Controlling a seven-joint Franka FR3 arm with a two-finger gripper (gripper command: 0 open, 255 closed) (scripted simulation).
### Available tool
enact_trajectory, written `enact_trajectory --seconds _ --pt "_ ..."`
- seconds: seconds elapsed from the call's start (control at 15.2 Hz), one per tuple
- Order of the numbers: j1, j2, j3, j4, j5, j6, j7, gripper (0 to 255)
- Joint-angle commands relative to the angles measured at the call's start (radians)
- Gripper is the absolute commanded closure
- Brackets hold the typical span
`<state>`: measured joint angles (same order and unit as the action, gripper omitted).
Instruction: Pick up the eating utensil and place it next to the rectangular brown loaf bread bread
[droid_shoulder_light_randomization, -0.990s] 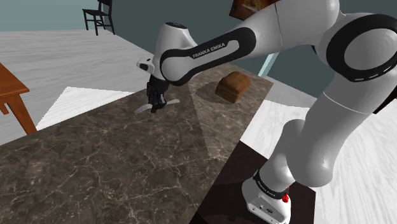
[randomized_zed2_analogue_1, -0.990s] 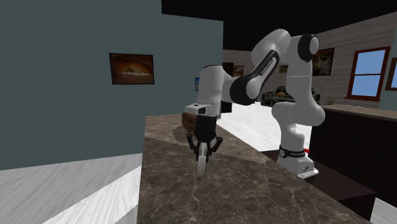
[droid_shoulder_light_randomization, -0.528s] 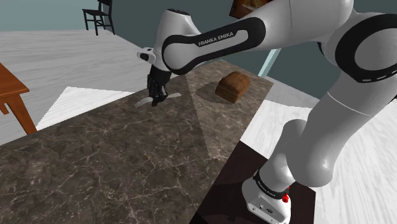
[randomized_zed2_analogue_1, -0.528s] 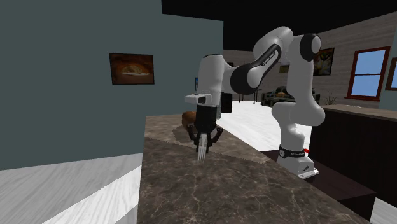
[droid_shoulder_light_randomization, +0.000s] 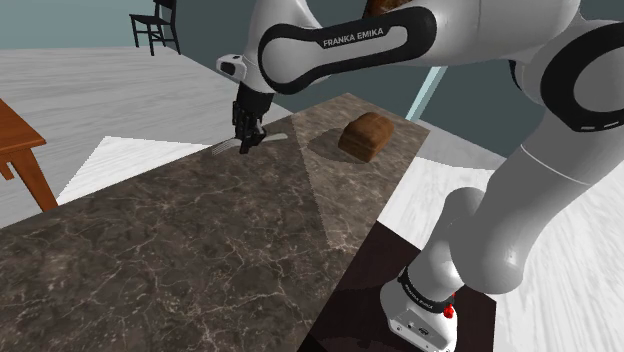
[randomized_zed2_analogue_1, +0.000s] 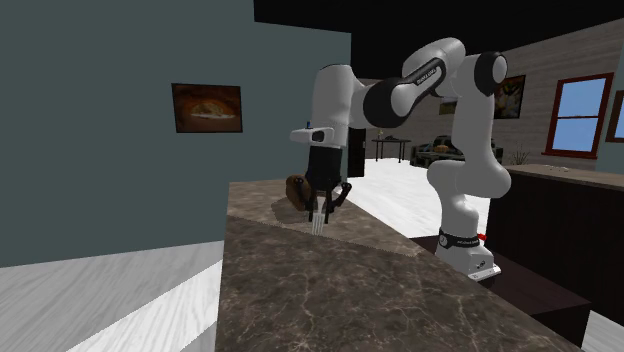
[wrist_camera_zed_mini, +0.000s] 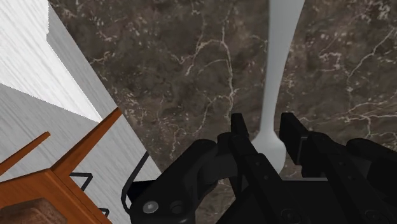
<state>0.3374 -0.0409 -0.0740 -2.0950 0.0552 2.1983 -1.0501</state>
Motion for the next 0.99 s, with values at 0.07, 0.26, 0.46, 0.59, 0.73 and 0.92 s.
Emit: enact_trajectory --seconds 0.07,0.26,0.46,0.59,0.73,0.92 --pt "0.0 -0.011 0.0 0.028 -0.002 -0.039 0.002 255" --pt "0.0 -0.021 0.0 0.058 -0.005 -0.079 0.005 255" --pt "0.0 -0.029 0.0 0.089 -0.006 -0.118 0.008 255" --pt "-0.009 -0.055 -0.009 0.06 -0.007 -0.116 -0.01 255" --pt "-0.026 -0.105 -0.029 0.007 -0.008 -0.113 -0.046 255" --pt "-0.052 -0.175 -0.063 -0.066 -0.015 -0.113 -0.102 255"
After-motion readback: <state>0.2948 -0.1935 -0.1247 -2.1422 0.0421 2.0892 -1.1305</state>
